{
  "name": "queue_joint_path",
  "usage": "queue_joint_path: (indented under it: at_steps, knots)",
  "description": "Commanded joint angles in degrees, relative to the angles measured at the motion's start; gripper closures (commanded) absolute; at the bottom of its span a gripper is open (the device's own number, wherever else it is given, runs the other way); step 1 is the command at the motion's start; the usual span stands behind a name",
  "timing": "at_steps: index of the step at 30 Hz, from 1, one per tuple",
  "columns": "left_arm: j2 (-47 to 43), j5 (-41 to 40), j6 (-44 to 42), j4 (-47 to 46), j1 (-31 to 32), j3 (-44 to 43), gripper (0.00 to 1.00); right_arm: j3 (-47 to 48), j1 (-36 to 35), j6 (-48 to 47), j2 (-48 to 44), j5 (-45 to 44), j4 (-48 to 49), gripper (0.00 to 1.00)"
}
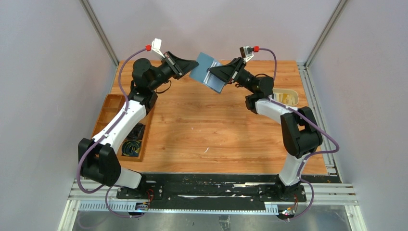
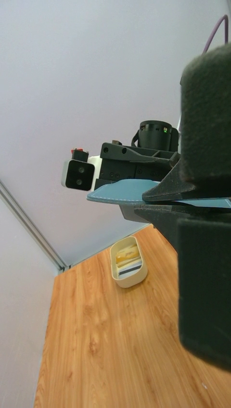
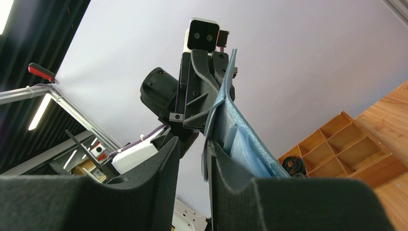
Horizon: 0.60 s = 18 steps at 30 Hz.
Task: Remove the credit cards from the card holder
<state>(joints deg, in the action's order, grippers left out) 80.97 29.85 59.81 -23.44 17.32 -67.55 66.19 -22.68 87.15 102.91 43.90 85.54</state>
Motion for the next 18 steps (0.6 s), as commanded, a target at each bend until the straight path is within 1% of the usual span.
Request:
queue_joint_path:
  at_steps: [1, 8, 10, 13, 18]
  knots:
    - [-0.7, -0.2, -1.6, 1.2, -0.6, 1.1, 1.00, 1.8, -2.1, -1.4, -0.1, 1.9, 2.7, 0.69]
    - [-1.0, -0.2, -1.5, 1.2, -0.9, 1.2, 1.00, 1.8, -3.0, -4.3, -0.3, 2.4, -3.2, 0.70]
    - [-1.0, -0.1, -1.5, 1.2, -1.0, 1.2, 1.00, 1.9, -3.1, -4.6, -0.1, 2.4, -4.2, 0.73]
    - [-1.1, 0.0, -1.4, 1.2, -1.1, 1.4, 1.00, 2.1, -3.2, -4.6, 0.1, 2.6, -5.0, 0.81]
    - [-1.1, 0.1, -1.3, 1.2, -1.4, 1.5, 1.00, 2.0, -3.2, -4.6, 0.1, 2.7, -5.3, 0.85]
